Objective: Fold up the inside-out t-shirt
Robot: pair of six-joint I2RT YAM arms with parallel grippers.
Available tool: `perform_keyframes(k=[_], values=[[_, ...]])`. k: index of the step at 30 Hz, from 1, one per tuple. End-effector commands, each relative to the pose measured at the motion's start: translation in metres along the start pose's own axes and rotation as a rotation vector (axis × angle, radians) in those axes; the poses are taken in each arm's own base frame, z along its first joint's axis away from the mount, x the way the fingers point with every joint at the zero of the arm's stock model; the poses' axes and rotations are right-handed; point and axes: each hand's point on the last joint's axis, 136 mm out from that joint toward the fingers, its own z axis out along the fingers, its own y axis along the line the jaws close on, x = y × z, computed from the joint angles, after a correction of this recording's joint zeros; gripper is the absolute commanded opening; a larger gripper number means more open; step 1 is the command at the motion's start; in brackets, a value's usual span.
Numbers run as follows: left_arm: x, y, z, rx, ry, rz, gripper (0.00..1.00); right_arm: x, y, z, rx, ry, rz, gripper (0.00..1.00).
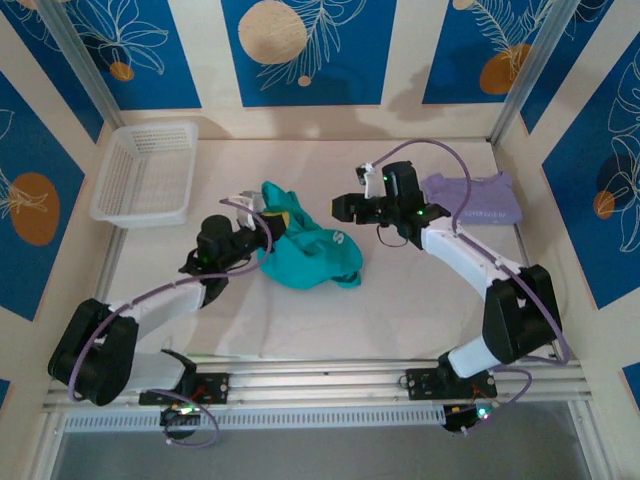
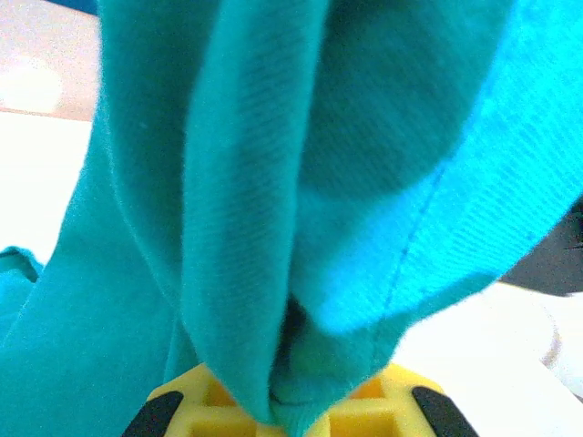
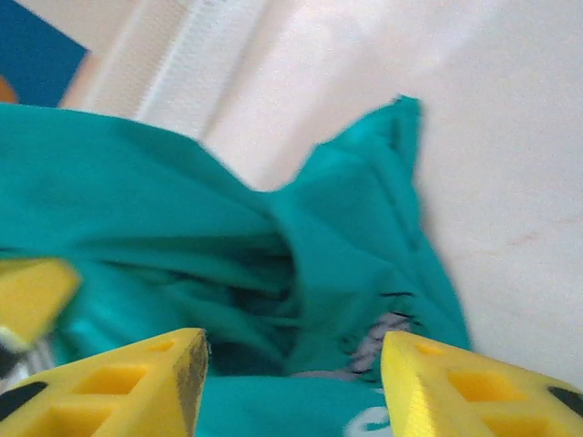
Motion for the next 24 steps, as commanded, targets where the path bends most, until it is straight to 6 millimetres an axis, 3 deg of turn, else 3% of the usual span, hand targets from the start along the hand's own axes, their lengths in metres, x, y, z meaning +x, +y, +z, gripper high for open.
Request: perform_keyframes(k=[1, 5, 8, 9, 12, 14, 15, 19, 24], values=[[-0.017, -0.016, -0.006, 0.069, -0.058, 0.051, 0.0, 0.04, -0.013, 0.023, -0.02, 0.156, 0.035, 0.68], [-0.018, -0.015, -0.004, 0.062, -0.058, 0.049, 0.0, 0.071, -0.018, 0.04, -0.033, 0.25, 0.085, 0.7], [-0.019, -0.012, -0.003, 0.05, -0.053, 0.051, 0.0, 0.083, -0.013, 0.043, -0.075, 0.278, 0.116, 0.65], [-0.019, -0.011, -0.002, 0.042, -0.051, 0.054, 0.0, 0.085, -0.011, 0.042, -0.084, 0.279, 0.119, 0.57], [-0.02, -0.005, 0.0, 0.011, -0.058, 0.057, 0.0, 0.078, -0.005, 0.037, -0.107, 0.253, 0.117, 0.21], [-0.023, 0.0, 0.001, -0.013, -0.068, 0.054, 0.0, 0.065, -0.002, 0.032, -0.118, 0.211, 0.103, 0.03], [-0.026, 0.003, 0.001, -0.03, -0.073, 0.05, 0.0, 0.055, -0.001, 0.028, -0.122, 0.182, 0.091, 0.0], [-0.042, 0.014, 0.003, -0.085, -0.117, 0.033, 0.0, 0.014, 0.006, 0.013, -0.13, 0.068, 0.034, 0.0], [-0.08, 0.025, 0.007, -0.142, -0.216, 0.032, 0.0, -0.051, 0.026, -0.01, -0.158, -0.097, -0.086, 0.0]])
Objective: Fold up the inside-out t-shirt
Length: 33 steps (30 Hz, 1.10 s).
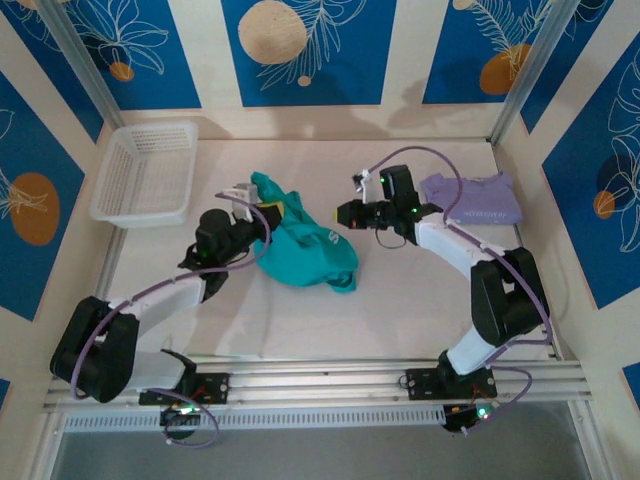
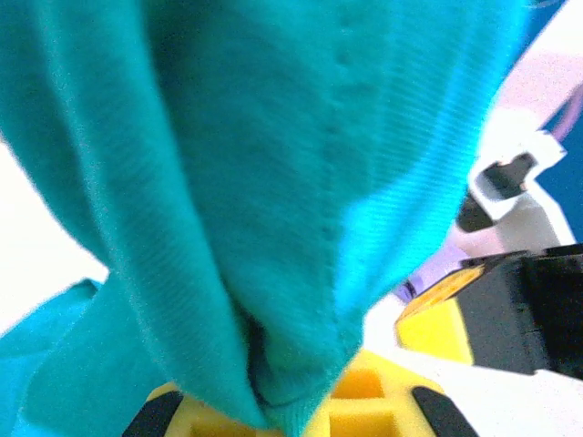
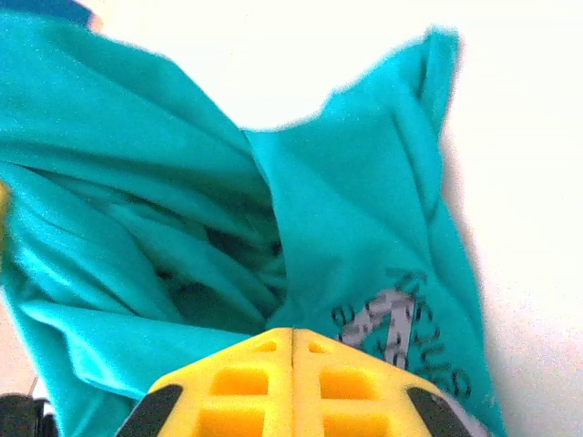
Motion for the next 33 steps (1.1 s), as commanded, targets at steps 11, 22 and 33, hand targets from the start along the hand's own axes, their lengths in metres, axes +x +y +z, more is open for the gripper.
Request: perform_keyframes(k=[11, 22, 33], values=[[-0.166, -0.096, 0.02, 0.419, -0.33, 0.106, 0.0, -0.099, 0.042, -0.046, 0.019, -0.244, -0.243, 0.36], [0.064, -0.002, -0.041, 0.203, 0.027, -0.123, 0.2, -0.008, -0.021, -0.043, 0.13, -0.115, -0.083, 0.49], [0.1, 0.055, -0.129, -0.343, 0.271, 0.054, 0.6, 0.069, -0.007, 0.011, 0.124, 0.098, -0.067, 0.53]])
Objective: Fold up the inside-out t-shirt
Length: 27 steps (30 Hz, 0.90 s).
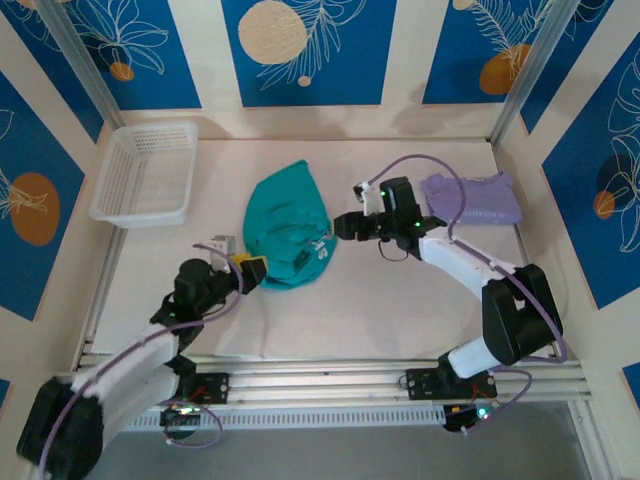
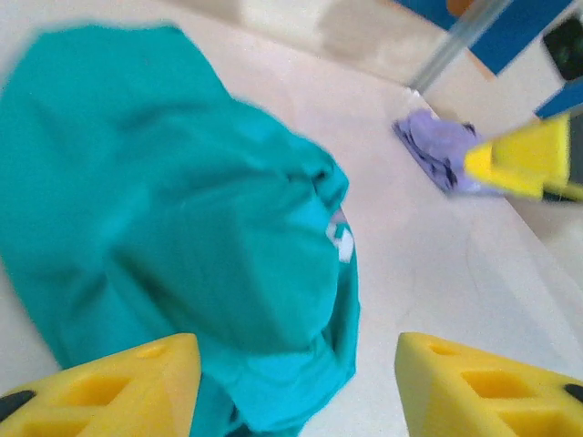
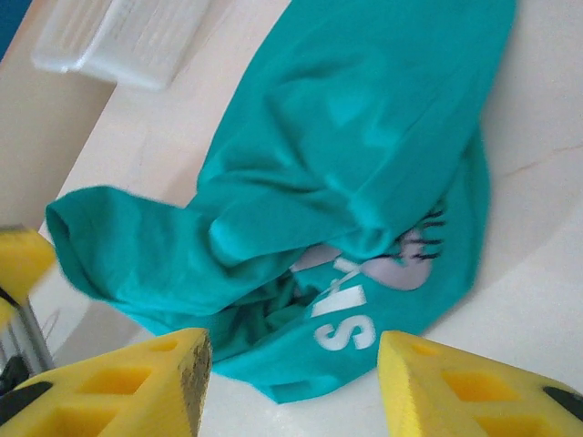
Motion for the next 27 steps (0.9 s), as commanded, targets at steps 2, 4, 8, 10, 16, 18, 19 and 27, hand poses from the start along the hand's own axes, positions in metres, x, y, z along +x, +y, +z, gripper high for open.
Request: perform_keyframes(k=[2, 4, 8, 10, 16, 18, 19, 27], values=[[0.008, 0.03, -0.016, -0.239, 0.13, 0.146, 0.62, 0.033, 0.0, 0.031, 0.031, 0.098, 0.042, 0.54], [0.005, 0.018, -0.006, -0.233, 0.168, 0.224, 0.63, 0.037, -0.006, 0.044, 0.052, 0.118, 0.08, 0.55], [0.005, -0.022, 0.031, -0.167, 0.237, 0.447, 0.64, 0.04, -0.009, 0.068, 0.034, 0.135, 0.149, 0.57], [0.015, -0.03, 0.056, -0.144, 0.301, 0.5, 0.65, 0.043, -0.012, 0.08, 0.048, 0.152, 0.165, 0.58], [0.046, -0.011, 0.118, -0.193, 0.45, 0.573, 0.52, 0.042, -0.042, 0.094, 0.118, 0.119, 0.246, 0.36], [0.043, -0.006, 0.131, -0.205, 0.436, 0.553, 0.35, 0.036, -0.042, 0.089, 0.106, 0.088, 0.245, 0.15], [0.036, -0.007, 0.136, -0.2, 0.416, 0.525, 0.24, 0.033, -0.042, 0.083, 0.103, 0.071, 0.231, 0.07], [-0.09, -0.039, 0.104, 0.018, 0.04, 0.175, 0.0, -0.033, -0.019, -0.007, 0.048, -0.172, -0.006, 0.0]])
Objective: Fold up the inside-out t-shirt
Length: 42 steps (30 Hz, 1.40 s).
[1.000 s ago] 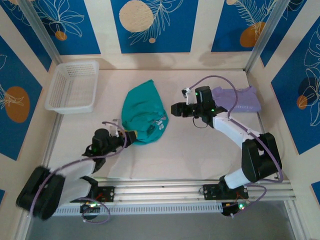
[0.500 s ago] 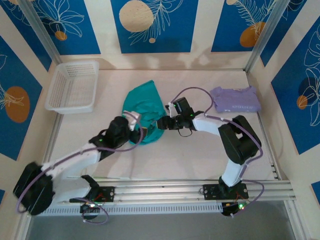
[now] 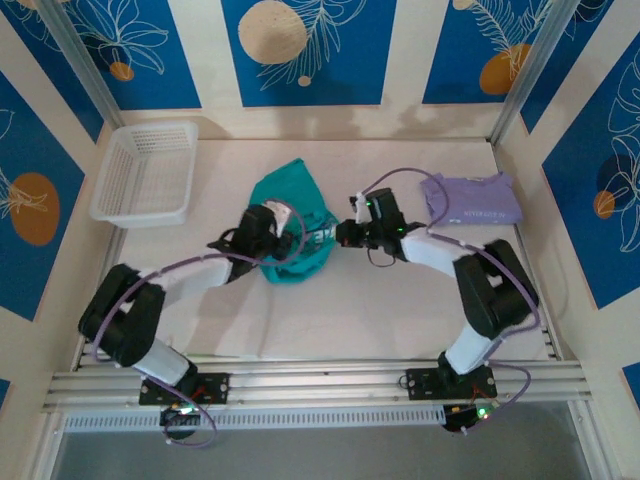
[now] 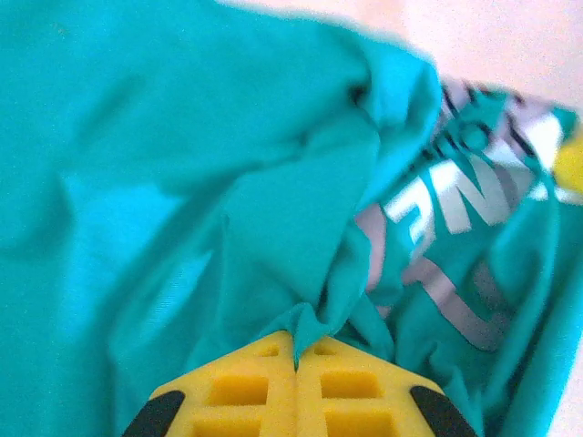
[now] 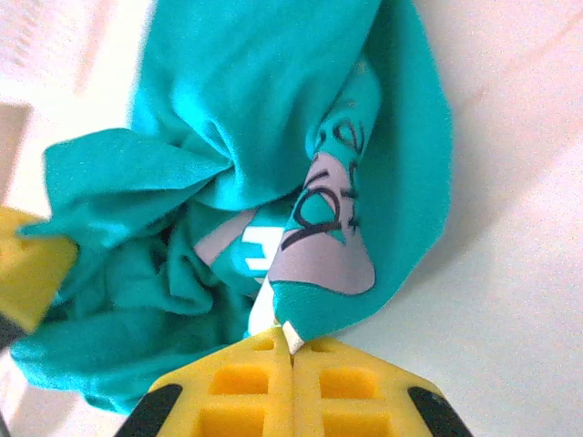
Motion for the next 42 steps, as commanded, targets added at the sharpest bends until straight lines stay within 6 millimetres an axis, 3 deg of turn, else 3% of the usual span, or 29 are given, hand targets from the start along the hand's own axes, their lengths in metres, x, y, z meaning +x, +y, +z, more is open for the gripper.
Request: perform_keyframes(k=[1, 5, 9, 13, 16, 20, 23, 25, 27, 30, 32, 34, 37, 40, 42], values=[[-0.096, -0.004, -0.063, 0.172, -0.33, -0.184, 0.0, -0.047, 0.031, -0.054, -0.073, -0.184, -0.189, 0.0], [-0.128, 0.007, -0.108, 0.212, -0.464, -0.255, 0.0, -0.076, 0.047, -0.106, -0.076, -0.344, -0.318, 0.0], [-0.127, 0.035, -0.126, 0.189, -0.538, -0.375, 0.0, -0.083, 0.041, -0.133, -0.045, -0.434, -0.366, 0.0], [-0.08, 0.082, -0.108, 0.05, -0.465, -0.517, 0.0, -0.065, 0.015, -0.13, -0.004, -0.428, -0.295, 0.0], [-0.033, 0.096, -0.083, -0.041, -0.323, -0.538, 0.0, -0.043, 0.003, -0.116, -0.014, -0.371, -0.241, 0.0], [0.02, 0.101, -0.065, -0.102, -0.172, -0.524, 0.01, -0.016, 0.004, -0.103, -0.076, -0.306, -0.218, 0.0], [0.053, 0.106, -0.063, -0.162, -0.09, -0.507, 0.12, 0.002, 0.001, -0.096, -0.083, -0.254, -0.195, 0.0], [0.064, 0.107, -0.063, -0.188, -0.052, -0.491, 0.31, 0.009, 0.003, -0.092, -0.11, -0.214, -0.165, 0.0], [0.07, 0.106, -0.066, -0.225, -0.024, -0.448, 0.44, 0.012, 0.013, -0.089, -0.158, -0.176, -0.131, 0.0], [0.069, 0.097, -0.076, -0.292, -0.009, -0.342, 0.55, 0.009, 0.032, -0.087, -0.216, -0.147, -0.092, 0.0], [0.06, 0.08, -0.085, -0.304, -0.031, -0.251, 0.59, 0.006, 0.045, -0.085, -0.249, -0.133, -0.05, 0.0], [0.052, 0.05, -0.09, -0.248, -0.06, -0.172, 0.59, 0.001, 0.053, -0.085, -0.259, -0.124, -0.014, 0.0], [0.044, -0.01, -0.089, -0.055, -0.099, -0.104, 0.57, -0.007, 0.065, -0.082, -0.284, -0.108, 0.038, 0.0], [0.049, -0.059, -0.076, 0.111, -0.08, -0.054, 0.56, -0.018, 0.073, -0.08, -0.31, -0.113, 0.09, 0.0], [0.053, -0.079, -0.063, 0.176, -0.068, -0.03, 0.58, -0.026, 0.079, -0.078, -0.333, -0.114, 0.12, 0.0]])
